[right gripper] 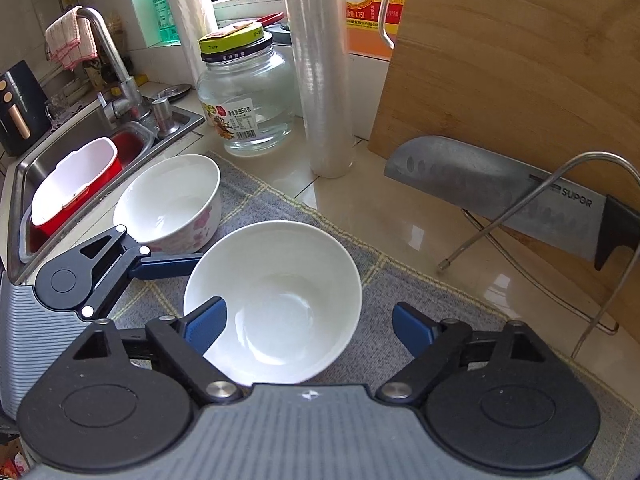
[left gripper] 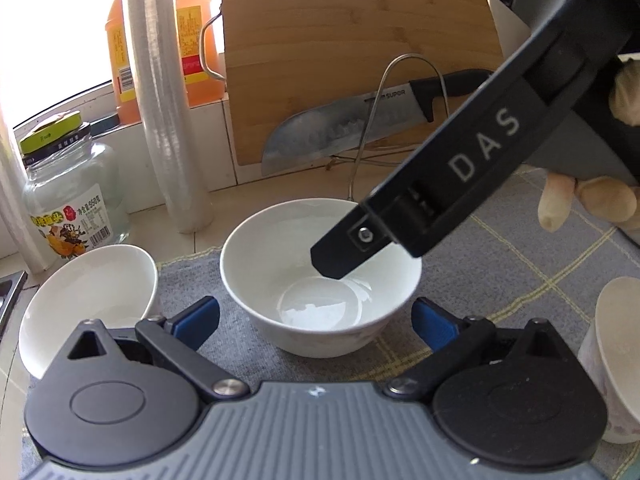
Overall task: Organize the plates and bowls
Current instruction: 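Carry the second white bowl with the right tool toward the first bowl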
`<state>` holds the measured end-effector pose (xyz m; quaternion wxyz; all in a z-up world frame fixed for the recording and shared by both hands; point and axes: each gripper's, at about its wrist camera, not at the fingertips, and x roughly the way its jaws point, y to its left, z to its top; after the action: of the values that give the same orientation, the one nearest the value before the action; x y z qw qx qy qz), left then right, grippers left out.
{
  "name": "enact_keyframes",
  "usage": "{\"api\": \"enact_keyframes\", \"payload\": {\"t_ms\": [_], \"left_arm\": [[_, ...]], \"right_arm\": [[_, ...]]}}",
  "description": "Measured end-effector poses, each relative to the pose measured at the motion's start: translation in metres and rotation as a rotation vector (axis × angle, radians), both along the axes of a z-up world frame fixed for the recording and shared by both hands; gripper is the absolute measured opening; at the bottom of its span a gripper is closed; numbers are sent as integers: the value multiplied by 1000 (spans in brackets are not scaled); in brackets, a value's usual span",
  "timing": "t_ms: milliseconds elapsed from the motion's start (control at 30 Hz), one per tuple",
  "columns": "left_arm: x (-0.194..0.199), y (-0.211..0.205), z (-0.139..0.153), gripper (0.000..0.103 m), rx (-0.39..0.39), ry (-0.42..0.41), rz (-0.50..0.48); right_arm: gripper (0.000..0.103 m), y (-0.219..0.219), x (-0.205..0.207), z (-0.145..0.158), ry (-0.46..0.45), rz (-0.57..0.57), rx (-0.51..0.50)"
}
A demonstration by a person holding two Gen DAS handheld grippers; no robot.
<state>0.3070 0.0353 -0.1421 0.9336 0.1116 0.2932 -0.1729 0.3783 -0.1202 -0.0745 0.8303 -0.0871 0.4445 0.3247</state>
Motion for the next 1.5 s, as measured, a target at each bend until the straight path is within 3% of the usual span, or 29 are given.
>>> {"api": "enact_keyframes", "payload": {"t_ms": [200, 300, 600, 1500], "left_arm": [[2, 0, 1, 99, -12, 0, -12], [2, -1, 2, 93, -12, -8, -15], [4, 0, 1, 92, -22, -5, -23], [-6, -1, 9, 92, -24, 32, -40]], "right_arm": [[82, 8, 10, -6, 15, 13, 8], [77, 10, 11, -8, 20, 19, 5], [71, 10, 15, -10, 29, 22, 23], [69, 3, 8, -2, 84, 4, 67]]}}
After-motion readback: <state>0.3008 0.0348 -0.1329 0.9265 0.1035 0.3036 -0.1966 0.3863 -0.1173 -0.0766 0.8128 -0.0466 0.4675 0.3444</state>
